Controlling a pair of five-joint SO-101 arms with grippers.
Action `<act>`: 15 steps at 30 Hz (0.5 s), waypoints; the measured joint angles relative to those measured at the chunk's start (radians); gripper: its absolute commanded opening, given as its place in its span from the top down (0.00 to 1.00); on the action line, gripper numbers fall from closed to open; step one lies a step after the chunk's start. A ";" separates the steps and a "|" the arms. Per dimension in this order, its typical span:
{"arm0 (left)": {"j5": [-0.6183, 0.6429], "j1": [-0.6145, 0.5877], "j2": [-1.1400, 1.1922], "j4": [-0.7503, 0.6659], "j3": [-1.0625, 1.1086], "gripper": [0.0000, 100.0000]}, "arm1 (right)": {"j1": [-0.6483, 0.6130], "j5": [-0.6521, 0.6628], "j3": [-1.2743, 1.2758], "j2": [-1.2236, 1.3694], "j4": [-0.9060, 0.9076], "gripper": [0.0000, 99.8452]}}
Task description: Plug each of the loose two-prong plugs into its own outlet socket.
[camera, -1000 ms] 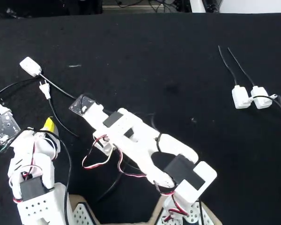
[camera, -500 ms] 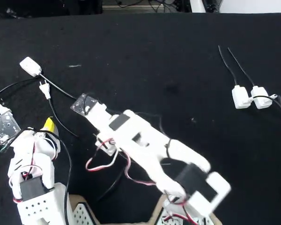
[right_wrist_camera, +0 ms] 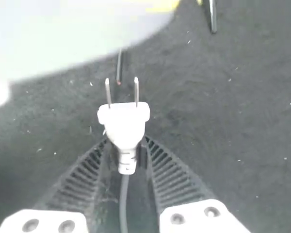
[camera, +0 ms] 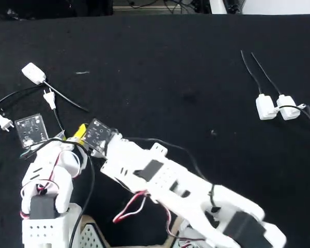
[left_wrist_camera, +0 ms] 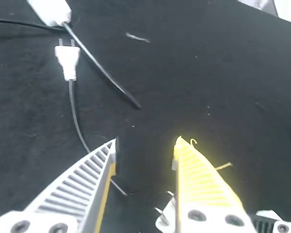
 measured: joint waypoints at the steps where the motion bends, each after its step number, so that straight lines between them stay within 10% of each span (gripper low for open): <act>1: 0.000 0.011 0.000 0.000 0.000 0.80 | 0.000 0.000 0.014 -0.021 -0.006 0.99; 15: 0.002 0.028 0.000 0.000 0.000 0.80 | -0.005 0.000 0.166 -0.364 -0.012 0.99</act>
